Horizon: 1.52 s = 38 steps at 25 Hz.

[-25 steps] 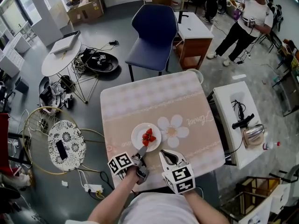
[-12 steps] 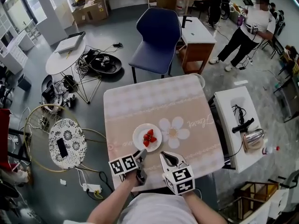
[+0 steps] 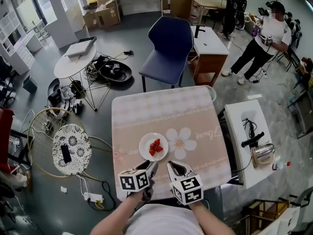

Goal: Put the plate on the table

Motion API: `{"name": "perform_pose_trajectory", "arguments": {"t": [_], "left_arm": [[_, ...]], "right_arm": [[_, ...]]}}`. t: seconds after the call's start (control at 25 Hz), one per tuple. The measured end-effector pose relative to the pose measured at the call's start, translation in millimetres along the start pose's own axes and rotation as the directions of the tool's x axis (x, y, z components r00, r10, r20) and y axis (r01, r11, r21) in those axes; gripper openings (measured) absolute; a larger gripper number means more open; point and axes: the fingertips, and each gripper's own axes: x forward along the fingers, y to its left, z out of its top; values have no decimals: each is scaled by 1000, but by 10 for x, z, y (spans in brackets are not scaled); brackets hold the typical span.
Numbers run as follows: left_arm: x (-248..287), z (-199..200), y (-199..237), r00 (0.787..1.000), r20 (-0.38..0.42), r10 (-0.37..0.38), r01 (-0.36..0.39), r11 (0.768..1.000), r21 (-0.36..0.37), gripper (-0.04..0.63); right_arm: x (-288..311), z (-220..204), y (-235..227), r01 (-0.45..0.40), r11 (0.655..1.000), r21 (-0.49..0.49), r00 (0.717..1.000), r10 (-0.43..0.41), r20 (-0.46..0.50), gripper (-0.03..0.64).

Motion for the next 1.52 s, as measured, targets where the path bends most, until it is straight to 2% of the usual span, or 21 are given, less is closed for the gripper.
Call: {"name": "perform_pose_trajectory", "arguments": {"t": [0.28,0.64,1.0,1.24,1.52], "left_arm": [[-143,94,-450,999,44,-4,-3,987,159,148],[-409,51,-845,992,126,-3,-30,964,263,44],[-653,-65,-1020,981,190,39,-95,952,293,8],[-799,-102,-1141,970,238,50,-127,939,320,6],[-826,-176,-1231,963,261,63,-150,933,327,5]], "right_arm": [[-127,25,19,-44,999,-20,999,45,14,5],[-329,23,126,-114,992,-47,992,116,46,5],[-543,47,220,-159,985,-65,983,164,78,5],[-645,39,305,-198,972,-123,975,208,73,3],[-788,47,323,-190,966,-174,972,210,106,3]]}}
